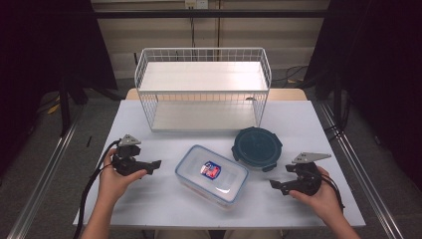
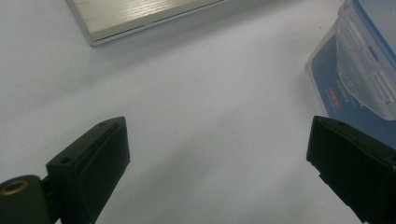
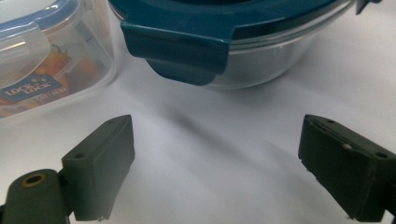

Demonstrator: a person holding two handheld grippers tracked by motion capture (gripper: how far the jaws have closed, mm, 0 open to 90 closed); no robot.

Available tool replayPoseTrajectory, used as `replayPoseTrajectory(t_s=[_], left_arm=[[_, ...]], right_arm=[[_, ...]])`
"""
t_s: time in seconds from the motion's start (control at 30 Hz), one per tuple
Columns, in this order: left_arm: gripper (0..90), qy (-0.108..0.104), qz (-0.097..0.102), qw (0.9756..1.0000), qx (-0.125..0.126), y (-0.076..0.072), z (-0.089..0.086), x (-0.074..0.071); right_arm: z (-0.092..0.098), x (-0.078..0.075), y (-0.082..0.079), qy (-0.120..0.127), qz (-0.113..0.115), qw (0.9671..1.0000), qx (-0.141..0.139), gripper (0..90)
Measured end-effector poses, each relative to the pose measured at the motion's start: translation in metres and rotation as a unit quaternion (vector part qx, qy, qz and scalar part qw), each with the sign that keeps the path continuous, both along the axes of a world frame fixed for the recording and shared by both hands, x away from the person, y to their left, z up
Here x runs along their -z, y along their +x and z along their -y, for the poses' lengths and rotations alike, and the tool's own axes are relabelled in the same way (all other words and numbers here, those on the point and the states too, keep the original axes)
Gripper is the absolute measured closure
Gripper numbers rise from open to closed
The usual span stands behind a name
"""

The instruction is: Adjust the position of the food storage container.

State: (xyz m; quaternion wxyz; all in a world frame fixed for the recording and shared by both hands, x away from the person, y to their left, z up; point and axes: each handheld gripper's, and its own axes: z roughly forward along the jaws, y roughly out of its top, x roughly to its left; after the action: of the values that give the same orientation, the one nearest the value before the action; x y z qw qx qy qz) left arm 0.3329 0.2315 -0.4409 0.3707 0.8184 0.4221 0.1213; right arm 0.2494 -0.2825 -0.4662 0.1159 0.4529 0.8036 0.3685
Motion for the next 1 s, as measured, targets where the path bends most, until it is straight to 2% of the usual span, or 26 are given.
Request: replayPoseTrajectory(t_s=[0.17, 0.3, 0.5, 0.57, 0.63, 0.67, 0.7, 0.73, 0.8, 0.87, 1.0], left_arm=[[6.0, -0.009, -0.003, 1.0, 0.001, -0.003, 0.001, -0.002], [6.1, -0.003, -0.006, 1.0, 0.005, -0.006, 0.004, -0.002], [6.1, 0.0, -0.015, 0.9998, 0.014, -0.011, 0.006, -0.002], [6.1, 0.004, -0.012, 0.9998, 0.018, -0.012, 0.006, -0.002], [6.1, 0.002, -0.012, 0.9998, 0.014, -0.013, 0.008, -0.001], [6.1, 0.003, -0.014, 0.9997, 0.019, -0.013, 0.007, -0.002], [6.2, 0.0, -0.013, 0.9998, 0.018, -0.013, 0.008, -0.001], [6.1, -0.002, -0.013, 0.9998, 0.017, -0.013, 0.009, -0.001], [6.1, -0.002, -0.012, 0.9998, 0.016, -0.013, 0.01, -0.001], [6.1, -0.002, -0.012, 0.9998, 0.018, -0.012, 0.01, -0.001], [6.1, -0.003, -0.011, 0.9998, 0.017, -0.011, 0.009, -0.001]], right_arm=[[-0.005, -0.001, 0.0, -0.001, 0.002, 1.0, -0.005, 10.9], [-0.011, -0.002, 0.0, 0.001, 0.0, 0.9999, -0.014, 12.1], [-0.019, -0.005, 0.001, 0.013, -0.003, 0.9994, -0.033, 21.2], [-0.024, -0.007, 0.0, 0.012, -0.006, 0.9988, -0.047, 31.3], [-0.025, -0.007, 0.0, 0.011, -0.003, 0.9988, -0.047, 31.7], [-0.026, -0.008, -0.001, 0.005, -0.009, 0.9991, -0.042, 35.1], [-0.027, -0.008, -0.002, 0.003, -0.014, 0.9987, -0.048, 44.8], [-0.027, -0.008, -0.003, 0.009, -0.016, 0.9983, -0.056, 52.6], [-0.027, -0.011, -0.004, 0.019, -0.02, 0.9988, -0.041, 56.0], [-0.027, -0.014, -0.006, 0.023, -0.016, 0.9987, -0.043, 66.5], [-0.029, -0.016, -0.008, 0.032, -0.019, 0.9979, -0.054, 81.5]])
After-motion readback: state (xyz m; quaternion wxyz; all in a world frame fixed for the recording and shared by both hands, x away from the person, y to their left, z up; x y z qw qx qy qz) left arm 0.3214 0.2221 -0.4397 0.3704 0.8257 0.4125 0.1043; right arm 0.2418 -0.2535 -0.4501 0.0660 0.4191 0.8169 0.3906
